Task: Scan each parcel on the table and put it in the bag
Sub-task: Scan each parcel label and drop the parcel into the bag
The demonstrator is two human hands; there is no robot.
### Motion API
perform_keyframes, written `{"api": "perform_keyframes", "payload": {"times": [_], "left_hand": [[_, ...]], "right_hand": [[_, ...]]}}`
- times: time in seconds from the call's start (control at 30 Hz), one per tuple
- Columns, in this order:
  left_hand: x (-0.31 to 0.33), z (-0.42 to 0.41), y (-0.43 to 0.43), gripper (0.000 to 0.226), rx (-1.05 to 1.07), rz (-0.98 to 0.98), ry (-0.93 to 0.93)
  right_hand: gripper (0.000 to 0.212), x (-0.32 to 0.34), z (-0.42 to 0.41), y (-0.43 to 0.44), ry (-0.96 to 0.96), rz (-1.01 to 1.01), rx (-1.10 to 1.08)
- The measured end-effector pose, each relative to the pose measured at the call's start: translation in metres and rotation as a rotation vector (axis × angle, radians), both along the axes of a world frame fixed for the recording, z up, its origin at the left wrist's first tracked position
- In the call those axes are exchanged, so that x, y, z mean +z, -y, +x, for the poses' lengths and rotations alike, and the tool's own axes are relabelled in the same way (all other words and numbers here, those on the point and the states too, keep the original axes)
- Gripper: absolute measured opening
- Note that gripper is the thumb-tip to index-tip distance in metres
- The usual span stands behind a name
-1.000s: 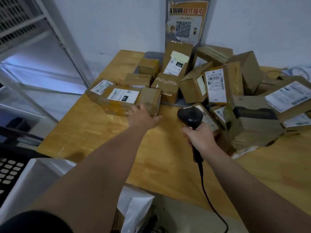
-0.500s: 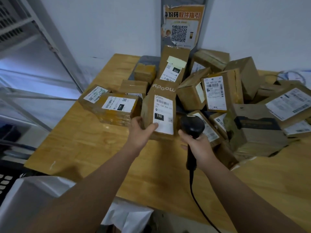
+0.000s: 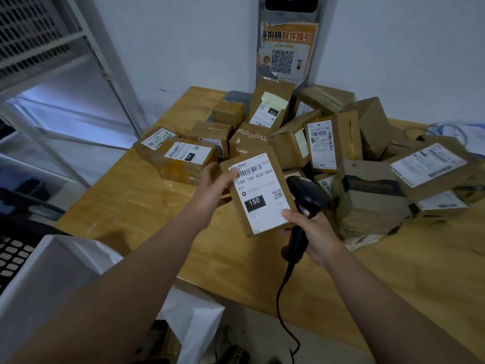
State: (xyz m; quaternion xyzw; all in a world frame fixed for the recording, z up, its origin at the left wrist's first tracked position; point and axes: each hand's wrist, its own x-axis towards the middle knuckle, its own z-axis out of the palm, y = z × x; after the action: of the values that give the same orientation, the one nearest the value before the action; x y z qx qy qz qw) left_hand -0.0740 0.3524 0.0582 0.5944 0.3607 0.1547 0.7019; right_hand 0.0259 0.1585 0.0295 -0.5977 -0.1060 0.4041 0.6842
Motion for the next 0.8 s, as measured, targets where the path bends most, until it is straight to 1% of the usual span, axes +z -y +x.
{"api": "perform_keyframes", "payload": {"times": [0.07, 0.1, 0.17, 0.2, 0.27, 0.3, 0.33, 0.4, 0.47, 0.6, 0.67, 0.8], "left_hand": [[0.004, -0.001, 0.001, 0.06, -0.046, 0.007, -0.019], [0.006, -0.001, 0.002, 0.051, -0.063, 0.0, -0.024], [0.008, -0.003, 0.006, 0.025, -0.064, -0.013, -0.022], [0.008, -0.004, 0.007, 0.021, -0.048, -0.003, -0.03], [0.004, -0.004, 0.006, 0.032, -0.012, 0.042, -0.057], [0.003, -0.004, 0.006, 0.037, 0.012, 0.065, -0.069], [0.001, -0.005, 0.007, 0.039, 0.036, 0.082, -0.078], [-0.004, -0.005, 0.007, 0.039, 0.063, 0.087, -0.099], [-0.008, -0.005, 0.008, 0.039, 0.05, 0.081, -0.121], [-0.013, -0.003, 0.009, 0.041, 0.042, 0.06, -0.15], [-0.014, -0.002, 0.009, 0.046, 0.04, 0.046, -0.156], [-0.015, 0.001, 0.008, 0.048, 0.05, 0.051, -0.173]], "right_hand": [[0.031, 0.001, 0.001, 0.009, 0.003, -0.006, 0.017], [0.031, 0.002, 0.003, 0.012, 0.007, -0.005, 0.022], [0.027, 0.006, 0.004, 0.016, 0.035, -0.04, 0.027], [0.021, 0.008, 0.005, 0.017, 0.067, -0.096, 0.005], [0.007, 0.012, 0.007, 0.017, 0.144, -0.231, -0.087], [0.009, 0.014, 0.007, 0.017, 0.178, -0.261, -0.107], [0.009, 0.018, 0.006, 0.016, 0.215, -0.278, -0.086], [0.007, 0.026, 0.0, 0.013, 0.314, -0.312, 0.028], [0.01, 0.031, -0.008, 0.01, 0.4, -0.319, 0.089], [0.022, 0.037, -0.017, 0.009, 0.524, -0.299, 0.056], [0.024, 0.038, -0.019, 0.009, 0.537, -0.302, 0.043], [0.025, 0.039, -0.019, 0.011, 0.532, -0.342, 0.062]]}}
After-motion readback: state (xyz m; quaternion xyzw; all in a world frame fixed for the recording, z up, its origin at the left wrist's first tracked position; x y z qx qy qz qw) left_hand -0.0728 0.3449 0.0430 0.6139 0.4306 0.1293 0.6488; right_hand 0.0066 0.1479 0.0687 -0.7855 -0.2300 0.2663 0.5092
